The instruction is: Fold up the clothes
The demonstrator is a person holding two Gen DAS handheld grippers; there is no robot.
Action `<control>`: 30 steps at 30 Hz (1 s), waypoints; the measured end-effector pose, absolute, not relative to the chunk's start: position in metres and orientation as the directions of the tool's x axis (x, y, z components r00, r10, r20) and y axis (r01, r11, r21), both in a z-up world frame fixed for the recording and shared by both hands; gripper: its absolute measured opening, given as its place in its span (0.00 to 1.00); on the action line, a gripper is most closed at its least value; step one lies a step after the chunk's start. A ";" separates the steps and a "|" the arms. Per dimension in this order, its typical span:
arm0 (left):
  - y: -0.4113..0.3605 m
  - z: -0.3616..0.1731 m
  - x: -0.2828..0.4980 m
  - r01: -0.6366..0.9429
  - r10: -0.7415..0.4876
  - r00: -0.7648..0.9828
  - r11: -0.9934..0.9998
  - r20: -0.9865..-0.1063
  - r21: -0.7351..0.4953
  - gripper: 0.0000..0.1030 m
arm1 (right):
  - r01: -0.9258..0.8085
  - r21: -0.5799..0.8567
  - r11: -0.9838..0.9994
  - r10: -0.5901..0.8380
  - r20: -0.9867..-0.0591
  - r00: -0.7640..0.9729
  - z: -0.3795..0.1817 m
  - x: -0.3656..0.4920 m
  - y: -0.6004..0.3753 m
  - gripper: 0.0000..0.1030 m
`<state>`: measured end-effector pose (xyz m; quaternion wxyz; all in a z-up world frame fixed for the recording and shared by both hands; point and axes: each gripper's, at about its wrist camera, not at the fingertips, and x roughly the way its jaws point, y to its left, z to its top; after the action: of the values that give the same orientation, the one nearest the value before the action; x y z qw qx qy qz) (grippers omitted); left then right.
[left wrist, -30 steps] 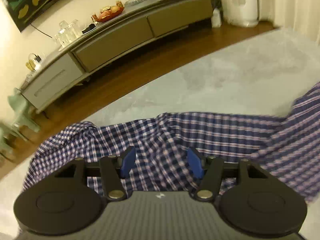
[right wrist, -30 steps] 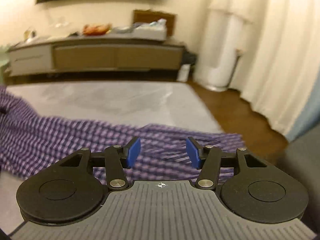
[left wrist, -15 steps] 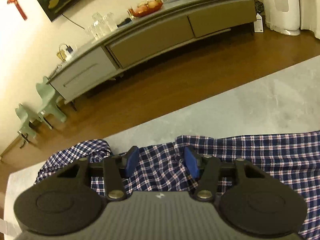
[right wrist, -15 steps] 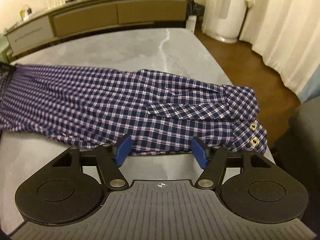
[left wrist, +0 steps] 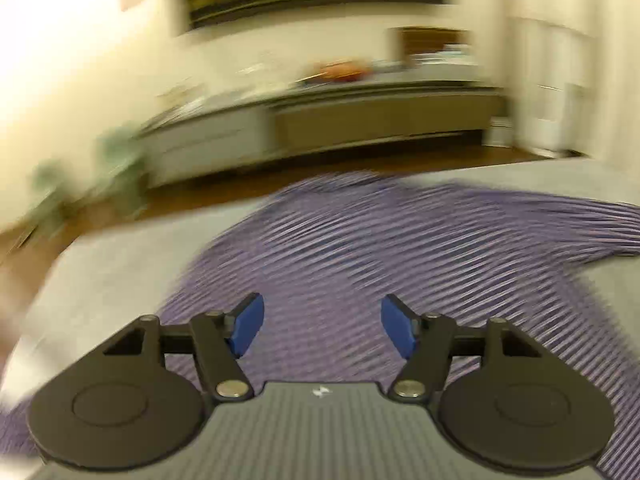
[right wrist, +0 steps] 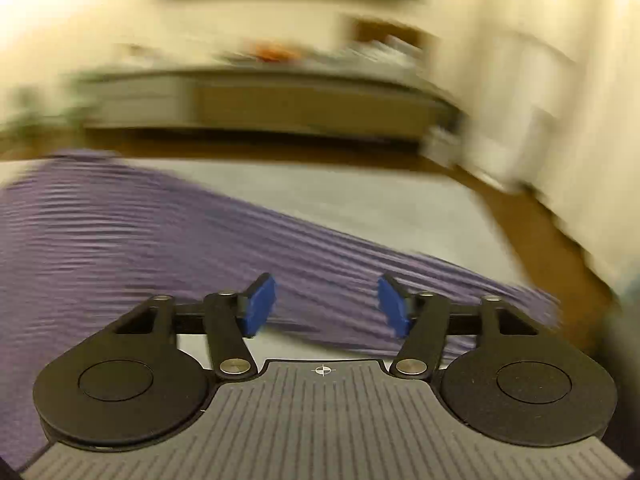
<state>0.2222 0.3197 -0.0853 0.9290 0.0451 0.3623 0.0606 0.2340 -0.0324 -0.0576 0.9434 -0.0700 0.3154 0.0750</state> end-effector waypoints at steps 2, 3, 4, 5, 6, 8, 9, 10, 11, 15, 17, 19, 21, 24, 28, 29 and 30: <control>0.386 -0.093 0.200 -0.235 0.221 0.661 0.969 -0.717 0.082 0.62 | -0.365 -0.028 0.931 0.268 -0.627 0.732 -0.062 0.202 0.023 0.75; 0.414 -0.096 0.189 -0.284 0.231 0.643 0.957 -0.730 0.053 0.62 | -0.430 -0.011 0.903 0.322 -0.647 0.691 -0.070 0.186 0.047 0.75; 0.440 -0.099 0.178 -0.322 0.223 0.632 0.947 -0.742 0.009 0.63 | -0.478 -0.005 0.878 0.351 -0.672 0.652 -0.082 0.170 0.068 0.74; 0.461 -0.102 0.168 -0.359 0.206 0.625 0.932 -0.753 -0.044 0.63 | -0.508 -0.015 0.861 0.355 -0.698 0.622 -0.094 0.155 0.084 0.74; 0.481 -0.107 0.162 -0.392 0.177 0.624 0.914 -0.761 -0.109 0.64 | -0.524 -0.039 0.851 0.338 -0.723 0.602 -0.108 0.142 0.097 0.73; 0.515 -0.118 0.152 -0.448 0.123 0.629 0.864 -0.768 -0.229 0.64 | -0.519 -0.102 0.849 0.262 -0.771 0.581 -0.130 0.122 0.109 0.71; 0.529 -0.123 0.148 -0.472 0.101 0.633 0.836 -0.767 -0.280 0.65 | -0.511 -0.136 0.849 0.218 -0.791 0.572 -0.141 0.114 0.113 0.70; 0.543 -0.129 0.144 -0.494 0.079 0.638 0.805 -0.766 -0.329 0.66 | -0.498 -0.154 0.853 0.189 -0.800 0.570 -0.146 0.107 0.114 0.74; 0.554 -0.133 0.147 -0.508 0.060 0.643 0.780 -0.763 -0.366 0.66 | -0.481 -0.158 0.862 0.174 -0.800 0.574 -0.147 0.102 0.113 0.77; 0.589 -0.149 0.164 -0.534 -0.014 0.674 0.681 -0.739 -0.500 0.70 | -0.411 -0.176 0.895 0.113 -0.801 0.589 -0.148 0.084 0.106 0.80; 0.596 -0.156 0.178 -0.535 -0.021 0.680 0.669 -0.733 -0.516 0.70 | -0.390 -0.177 0.903 0.092 -0.809 0.580 -0.149 0.082 0.103 0.82; 0.602 -0.164 0.193 -0.535 -0.025 0.686 0.660 -0.727 -0.527 0.63 | -0.382 -0.191 0.904 0.064 -0.825 0.562 -0.151 0.084 0.101 0.87; 0.606 -0.166 0.201 -0.546 0.025 0.673 0.692 -0.739 -0.473 0.20 | -0.390 -0.223 0.894 0.026 -0.841 0.540 -0.152 0.087 0.106 0.90; 0.619 -0.171 0.200 -0.568 0.075 0.687 0.676 -0.722 -0.470 0.07 | -0.436 -0.340 0.833 -0.066 -0.844 0.532 -0.142 0.097 0.130 0.79; 0.623 -0.154 0.187 -0.493 0.116 0.777 0.722 -0.618 -0.485 0.06 | -0.457 -0.362 0.813 -0.014 -0.796 0.605 -0.097 0.127 0.183 0.76; 0.622 -0.151 0.185 -0.475 0.119 0.795 0.732 -0.595 -0.489 0.06 | -0.468 -0.320 0.823 0.047 -0.785 0.618 -0.085 0.141 0.204 0.78; 0.622 -0.149 0.183 -0.459 0.123 0.811 0.739 -0.571 -0.493 0.06 | -0.481 -0.278 0.832 0.107 -0.769 0.630 -0.072 0.156 0.224 0.81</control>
<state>0.1828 0.6220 -0.1486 0.8953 -0.3228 0.2606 0.1624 0.1559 0.2243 -0.0721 0.8714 -0.2362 0.3954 0.1686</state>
